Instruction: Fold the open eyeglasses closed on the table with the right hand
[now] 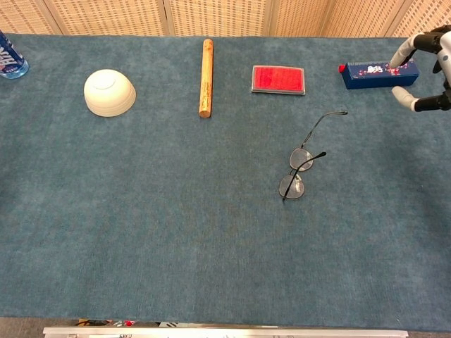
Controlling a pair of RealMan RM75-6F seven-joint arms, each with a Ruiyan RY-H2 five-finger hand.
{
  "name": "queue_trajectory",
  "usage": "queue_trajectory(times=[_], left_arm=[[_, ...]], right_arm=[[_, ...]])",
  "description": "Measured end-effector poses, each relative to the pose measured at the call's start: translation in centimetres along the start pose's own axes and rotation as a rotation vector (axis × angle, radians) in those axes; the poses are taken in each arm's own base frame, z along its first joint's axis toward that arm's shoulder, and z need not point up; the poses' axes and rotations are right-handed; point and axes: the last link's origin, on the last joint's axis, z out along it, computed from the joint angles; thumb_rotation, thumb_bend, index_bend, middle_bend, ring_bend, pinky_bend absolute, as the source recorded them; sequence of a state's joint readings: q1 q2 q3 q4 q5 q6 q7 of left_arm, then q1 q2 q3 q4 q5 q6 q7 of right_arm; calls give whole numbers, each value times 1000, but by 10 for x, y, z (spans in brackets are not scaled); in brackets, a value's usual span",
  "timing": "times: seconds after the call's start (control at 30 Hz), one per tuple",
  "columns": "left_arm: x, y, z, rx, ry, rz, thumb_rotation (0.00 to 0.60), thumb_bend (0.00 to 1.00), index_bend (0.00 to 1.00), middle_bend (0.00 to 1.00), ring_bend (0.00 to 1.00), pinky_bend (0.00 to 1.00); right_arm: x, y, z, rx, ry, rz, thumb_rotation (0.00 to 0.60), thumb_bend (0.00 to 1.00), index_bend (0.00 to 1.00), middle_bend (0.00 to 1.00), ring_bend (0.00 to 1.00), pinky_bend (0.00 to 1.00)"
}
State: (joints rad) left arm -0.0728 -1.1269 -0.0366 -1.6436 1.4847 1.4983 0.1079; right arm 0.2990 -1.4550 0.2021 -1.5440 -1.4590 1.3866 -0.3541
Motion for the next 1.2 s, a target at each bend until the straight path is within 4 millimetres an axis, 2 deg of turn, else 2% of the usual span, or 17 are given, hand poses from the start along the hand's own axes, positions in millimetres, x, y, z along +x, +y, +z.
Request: queue_trajectory(times=[0.27,0.93,1.2], left_arm=[[1,0,-1,0,2,-5,600,444,412,329,143,278],[6,-4,-1,9,9,-22,600,444,413,330,144,278],[8,-5,-1,13,13,-29,600,445,413,330,144,278]], right_arm=[[-10,-18,18,11,-16,-1,600,268,456,454,281,474],[-33,-43,34,49,-49,30,600,264,456,454,281,474],[-41,-49,35,82,-44,30,600,105,456,454,280,474]])
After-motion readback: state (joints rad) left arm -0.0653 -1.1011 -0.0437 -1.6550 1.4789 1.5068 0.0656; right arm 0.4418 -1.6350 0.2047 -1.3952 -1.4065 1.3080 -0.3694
